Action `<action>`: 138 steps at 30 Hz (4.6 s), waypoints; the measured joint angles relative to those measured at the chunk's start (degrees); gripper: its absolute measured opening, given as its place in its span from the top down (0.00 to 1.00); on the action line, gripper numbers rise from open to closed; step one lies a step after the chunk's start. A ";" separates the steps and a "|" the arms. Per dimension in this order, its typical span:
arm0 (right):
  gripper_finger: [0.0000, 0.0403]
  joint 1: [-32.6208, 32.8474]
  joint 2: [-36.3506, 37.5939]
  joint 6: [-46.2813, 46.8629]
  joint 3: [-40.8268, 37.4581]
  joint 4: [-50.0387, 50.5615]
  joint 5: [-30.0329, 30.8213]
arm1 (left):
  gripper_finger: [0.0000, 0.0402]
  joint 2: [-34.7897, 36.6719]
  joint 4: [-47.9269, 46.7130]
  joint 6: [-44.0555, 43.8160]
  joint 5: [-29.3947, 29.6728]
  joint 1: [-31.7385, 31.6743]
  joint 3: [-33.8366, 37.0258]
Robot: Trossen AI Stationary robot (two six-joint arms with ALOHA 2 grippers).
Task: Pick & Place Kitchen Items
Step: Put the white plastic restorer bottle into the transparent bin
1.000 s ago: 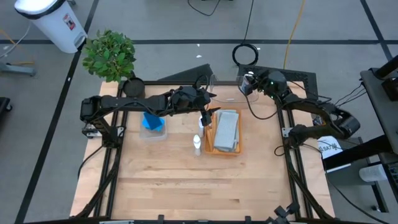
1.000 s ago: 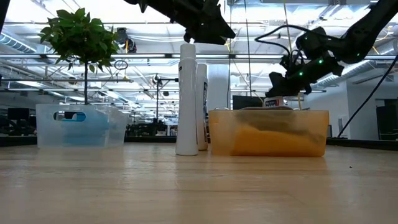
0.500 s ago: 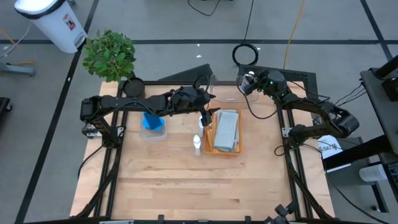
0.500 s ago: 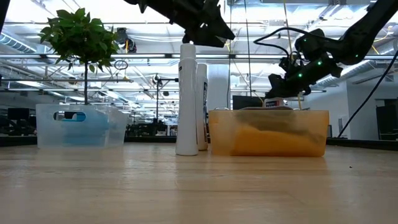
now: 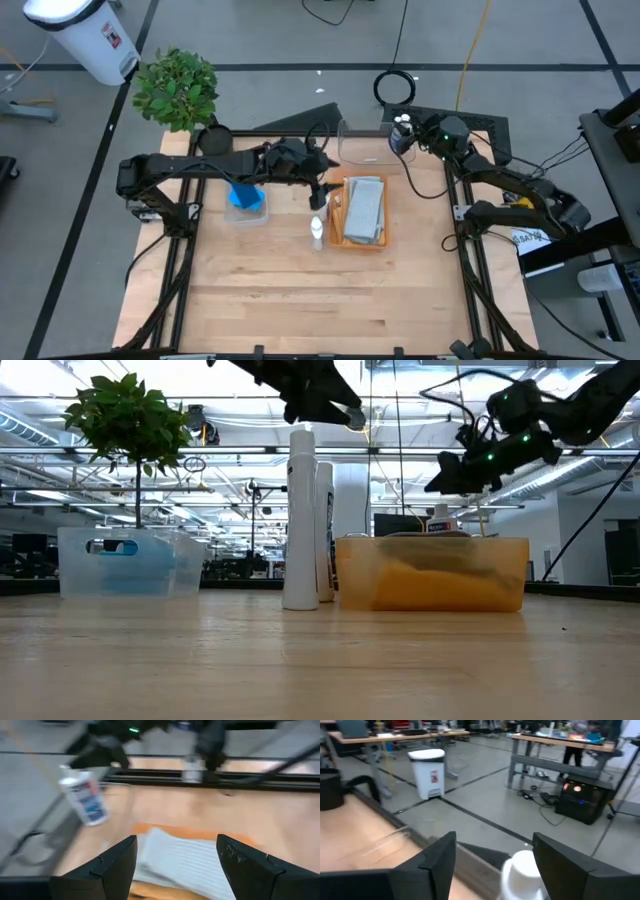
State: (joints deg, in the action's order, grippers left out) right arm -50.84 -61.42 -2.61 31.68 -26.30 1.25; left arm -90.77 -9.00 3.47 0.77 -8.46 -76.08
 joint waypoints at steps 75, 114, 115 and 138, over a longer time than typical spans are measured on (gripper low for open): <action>0.47 16.92 9.46 -2.73 -0.59 6.37 -0.78 | 0.71 4.60 13.36 2.36 -9.34 -4.34 17.85; 0.49 39.88 -25.86 -16.52 11.95 -22.32 13.32 | 0.71 6.71 23.70 -6.83 14.41 -2.51 13.52; 0.52 39.90 -25.82 -16.73 11.96 -22.34 14.44 | 0.71 6.71 23.80 -6.83 14.39 -2.30 13.52; 0.97 35.93 -13.51 -10.19 11.98 -1.12 -0.48 | 0.21 7.32 24.13 -5.30 10.19 -0.66 13.52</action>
State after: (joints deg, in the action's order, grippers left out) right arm -14.91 -74.93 -12.80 43.66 -27.42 0.77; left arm -83.45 15.13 -1.83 10.96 -9.12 -62.57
